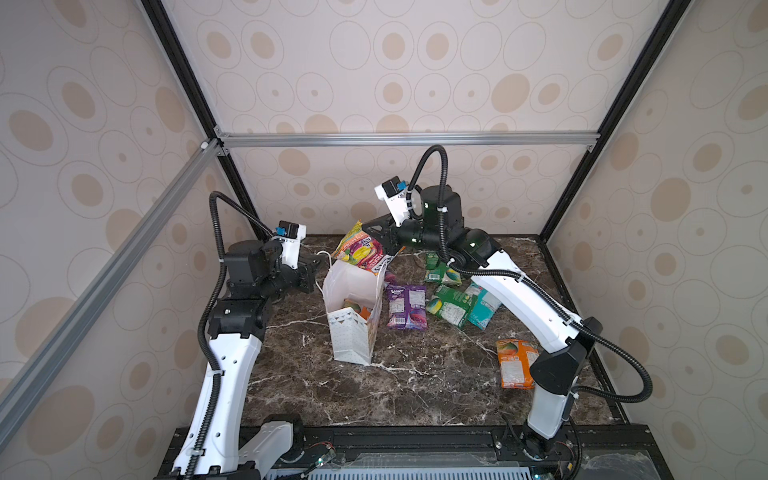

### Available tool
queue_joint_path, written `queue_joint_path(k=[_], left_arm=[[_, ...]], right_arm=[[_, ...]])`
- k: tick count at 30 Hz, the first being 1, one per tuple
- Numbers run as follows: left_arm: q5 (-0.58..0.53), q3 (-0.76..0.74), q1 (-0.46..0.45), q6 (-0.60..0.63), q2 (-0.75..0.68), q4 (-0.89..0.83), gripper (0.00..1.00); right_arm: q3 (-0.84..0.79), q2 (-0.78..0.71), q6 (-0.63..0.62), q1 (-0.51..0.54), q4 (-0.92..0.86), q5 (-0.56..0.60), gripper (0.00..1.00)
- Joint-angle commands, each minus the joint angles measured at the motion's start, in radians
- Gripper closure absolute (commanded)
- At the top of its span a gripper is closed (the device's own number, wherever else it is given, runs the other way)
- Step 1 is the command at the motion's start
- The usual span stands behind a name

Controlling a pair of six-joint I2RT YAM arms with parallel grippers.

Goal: Place the snacks into the paper bag
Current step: 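Carry the FOX'S bag over the paper bag opening with the right gripper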

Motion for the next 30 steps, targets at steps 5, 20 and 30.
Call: queue_joint_path(k=[5, 20, 30], left_arm=[[-0.018, 0.009, 0.007, 0.008, -0.018, 0.027, 1.00], [-0.018, 0.007, 0.011, 0.006, -0.016, 0.029, 1.00], [-0.015, 0.005, 0.013, 0.004, -0.013, 0.032, 1.00]], right_arm=[[-0.047, -0.063, -0.078, 0.001, 0.039, -0.057, 1.00], [-0.022, -0.018, -0.223, 0.001, -0.047, -0.248, 1.00], [-0.024, 0.008, -0.289, 0.007, -0.040, -0.312, 1.00]])
